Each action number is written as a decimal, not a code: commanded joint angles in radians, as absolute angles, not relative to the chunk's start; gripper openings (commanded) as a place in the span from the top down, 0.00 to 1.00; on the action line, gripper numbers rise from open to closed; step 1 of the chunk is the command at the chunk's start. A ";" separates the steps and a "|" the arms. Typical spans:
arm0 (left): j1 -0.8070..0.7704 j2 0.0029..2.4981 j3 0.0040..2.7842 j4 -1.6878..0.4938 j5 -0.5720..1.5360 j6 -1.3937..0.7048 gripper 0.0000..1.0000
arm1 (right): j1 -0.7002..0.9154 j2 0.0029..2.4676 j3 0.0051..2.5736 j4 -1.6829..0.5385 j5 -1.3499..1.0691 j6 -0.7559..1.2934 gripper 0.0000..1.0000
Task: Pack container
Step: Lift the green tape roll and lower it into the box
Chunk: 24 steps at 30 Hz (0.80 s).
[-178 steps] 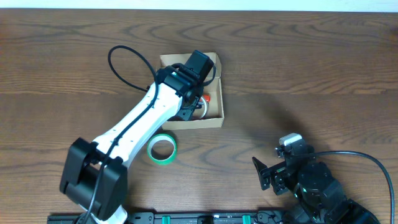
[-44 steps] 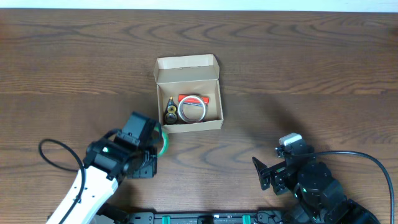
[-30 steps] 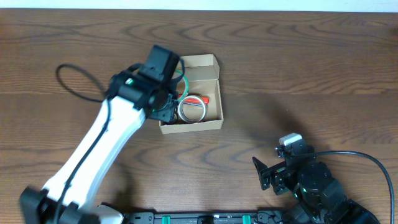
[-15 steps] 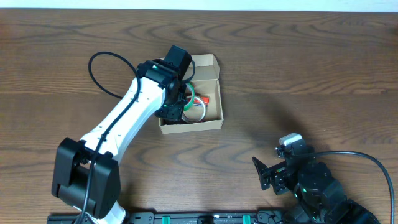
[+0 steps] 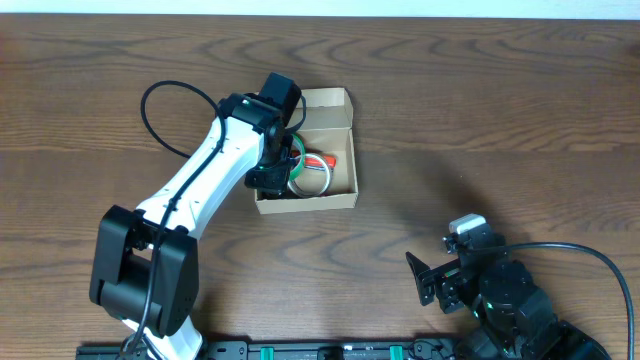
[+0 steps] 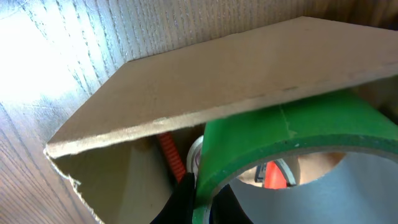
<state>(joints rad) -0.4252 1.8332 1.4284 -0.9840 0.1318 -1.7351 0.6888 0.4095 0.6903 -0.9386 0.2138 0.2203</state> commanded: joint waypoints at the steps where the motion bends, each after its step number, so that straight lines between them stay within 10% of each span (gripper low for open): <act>1: -0.417 1.855 1.448 -0.993 0.132 -1.760 0.94 | 0.694 0.403 0.690 -0.939 0.221 0.231 0.01; 4: -0.418 1.867 1.447 -0.994 0.139 -1.766 0.92 | 0.694 0.403 0.690 -0.939 0.221 0.231 0.01; 8: -0.418 1.872 1.447 -0.994 0.159 -1.766 0.49 | 0.694 0.403 0.690 -0.939 0.221 0.231 0.01; 24: -0.417 1.765 1.450 -0.999 0.115 -1.765 0.36 | 0.694 0.403 0.690 -0.939 0.221 0.231 0.01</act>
